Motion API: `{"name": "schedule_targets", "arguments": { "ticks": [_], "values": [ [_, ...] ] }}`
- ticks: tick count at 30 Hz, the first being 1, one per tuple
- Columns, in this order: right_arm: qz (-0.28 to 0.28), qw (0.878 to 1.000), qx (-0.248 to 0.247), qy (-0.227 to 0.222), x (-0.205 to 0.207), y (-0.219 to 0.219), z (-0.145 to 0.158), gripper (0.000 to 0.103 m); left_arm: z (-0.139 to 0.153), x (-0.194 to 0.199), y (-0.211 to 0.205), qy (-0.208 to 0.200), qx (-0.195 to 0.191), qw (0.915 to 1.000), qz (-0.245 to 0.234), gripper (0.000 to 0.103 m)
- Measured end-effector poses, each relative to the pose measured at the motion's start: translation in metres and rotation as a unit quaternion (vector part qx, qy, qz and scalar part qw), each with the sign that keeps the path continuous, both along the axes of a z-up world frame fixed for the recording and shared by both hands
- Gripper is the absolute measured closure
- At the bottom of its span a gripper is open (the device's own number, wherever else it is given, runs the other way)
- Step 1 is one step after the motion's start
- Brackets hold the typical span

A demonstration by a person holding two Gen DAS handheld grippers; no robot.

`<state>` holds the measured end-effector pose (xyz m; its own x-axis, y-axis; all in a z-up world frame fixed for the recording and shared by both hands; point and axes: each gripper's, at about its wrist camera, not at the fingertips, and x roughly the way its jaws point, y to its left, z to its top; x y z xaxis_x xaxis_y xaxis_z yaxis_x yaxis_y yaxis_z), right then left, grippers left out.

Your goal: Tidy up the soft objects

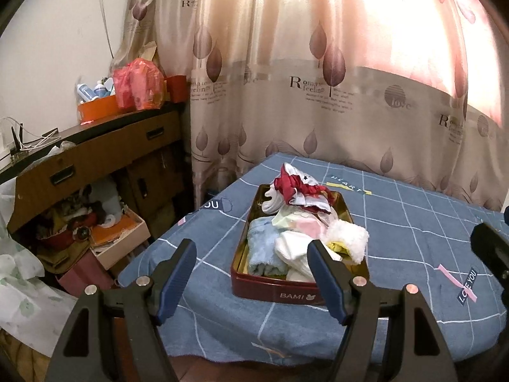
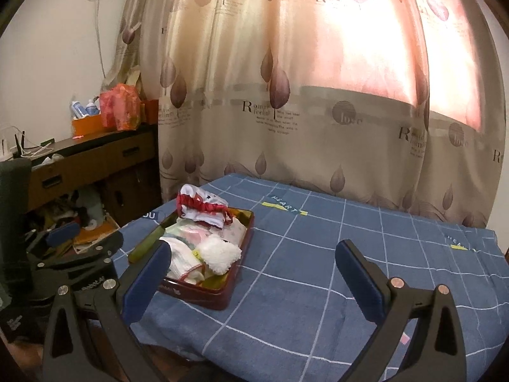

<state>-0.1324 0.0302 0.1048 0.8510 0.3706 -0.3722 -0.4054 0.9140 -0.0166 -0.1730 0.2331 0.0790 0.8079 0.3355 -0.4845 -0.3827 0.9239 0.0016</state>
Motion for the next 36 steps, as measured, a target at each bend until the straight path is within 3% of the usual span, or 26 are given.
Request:
{"name": "schedule_targets", "arguments": {
  "ticks": [36],
  "values": [
    [0.004, 1.0, -0.007, 0.017, -0.003, -0.001, -0.009, 0.001, -0.006, 0.0, -0.003, 0.002, -0.003, 1.0, -0.004, 0.029]
  ]
}}
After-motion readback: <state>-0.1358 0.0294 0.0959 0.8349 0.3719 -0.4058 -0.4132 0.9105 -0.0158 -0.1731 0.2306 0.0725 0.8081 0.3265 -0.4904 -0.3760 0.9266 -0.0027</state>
